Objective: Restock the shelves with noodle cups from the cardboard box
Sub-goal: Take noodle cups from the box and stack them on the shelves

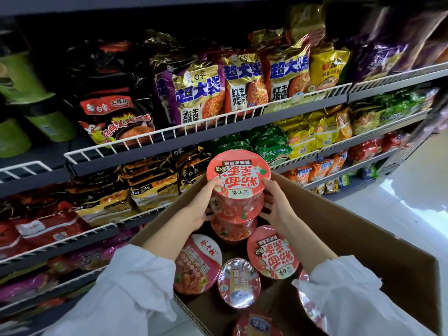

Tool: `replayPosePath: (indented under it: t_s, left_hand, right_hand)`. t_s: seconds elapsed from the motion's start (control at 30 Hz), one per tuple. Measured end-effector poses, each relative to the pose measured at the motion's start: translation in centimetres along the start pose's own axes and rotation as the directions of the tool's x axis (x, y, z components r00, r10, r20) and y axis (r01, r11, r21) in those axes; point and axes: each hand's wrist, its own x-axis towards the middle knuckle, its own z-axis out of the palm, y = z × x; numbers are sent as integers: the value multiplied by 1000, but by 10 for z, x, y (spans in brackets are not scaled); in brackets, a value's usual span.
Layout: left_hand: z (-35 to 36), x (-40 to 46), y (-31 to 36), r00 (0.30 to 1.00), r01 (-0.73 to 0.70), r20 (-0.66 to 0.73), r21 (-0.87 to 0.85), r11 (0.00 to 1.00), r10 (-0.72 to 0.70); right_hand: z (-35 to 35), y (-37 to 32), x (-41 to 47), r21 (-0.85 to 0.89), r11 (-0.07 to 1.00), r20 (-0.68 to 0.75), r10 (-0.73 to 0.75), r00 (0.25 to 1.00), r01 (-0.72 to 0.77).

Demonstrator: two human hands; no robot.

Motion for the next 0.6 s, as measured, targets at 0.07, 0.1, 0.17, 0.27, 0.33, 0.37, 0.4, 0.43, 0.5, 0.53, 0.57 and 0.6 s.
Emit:
replayPosePath:
  t_s: [0.07, 0.1, 0.17, 0.27, 0.33, 0.37, 0.4, 0.43, 0.5, 0.53, 0.57, 0.6]
  left_hand:
    - [1, -4, -2, 999, -26, -19, 21, 999, 26]
    - [2, -7, -3, 999, -36, -22, 34, 999, 37]
    - [3, -16, -2, 998, -66, -19, 47, 997, 66]
    - [2, -36, 5, 991, -125, -27, 61, 990, 127]
    - [-2, -53, 12, 984, -172, -29, 75, 982, 174]
    - [-4, -62, 17, 981, -191, -26, 79, 978, 194]
    - [-7, -72, 21, 977, -210, -18, 75, 975, 212]
    - [-11, -82, 25, 973, -228, -10, 65, 972, 229]
    - [-22, -103, 33, 964, -266, -3, 51, 963, 266]
    - [-28, -115, 36, 957, -288, 0, 56, 956, 289]
    - [-35, -125, 39, 951, -310, 5, 63, 949, 310]
    - [-43, -135, 42, 944, -329, 4, 64, 942, 330]
  right_hand:
    - [0, -1, -6, -16, 1000, -16, -18, 1000, 18]
    - [-1, -1, -9, -28, 999, -26, -25, 999, 25]
    - [1, -3, -16, -47, 998, -44, -36, 998, 34]
    - [7, -15, -34, -68, 994, -60, -93, 994, 89]
    - [14, -27, -48, -84, 986, -66, -150, 987, 144]
    - [18, -33, -56, -92, 982, -67, -174, 982, 167]
    - [22, -38, -66, -95, 977, -63, -198, 978, 191]
    - [26, -44, -75, -94, 973, -54, -216, 975, 210]
    - [39, -54, -96, -92, 963, -35, -258, 965, 254]
    - [46, -58, -107, -96, 956, -24, -282, 959, 279]
    - [55, -61, -117, -99, 949, -14, -303, 953, 300]
    - [63, -63, -127, -99, 943, -5, -320, 947, 318]
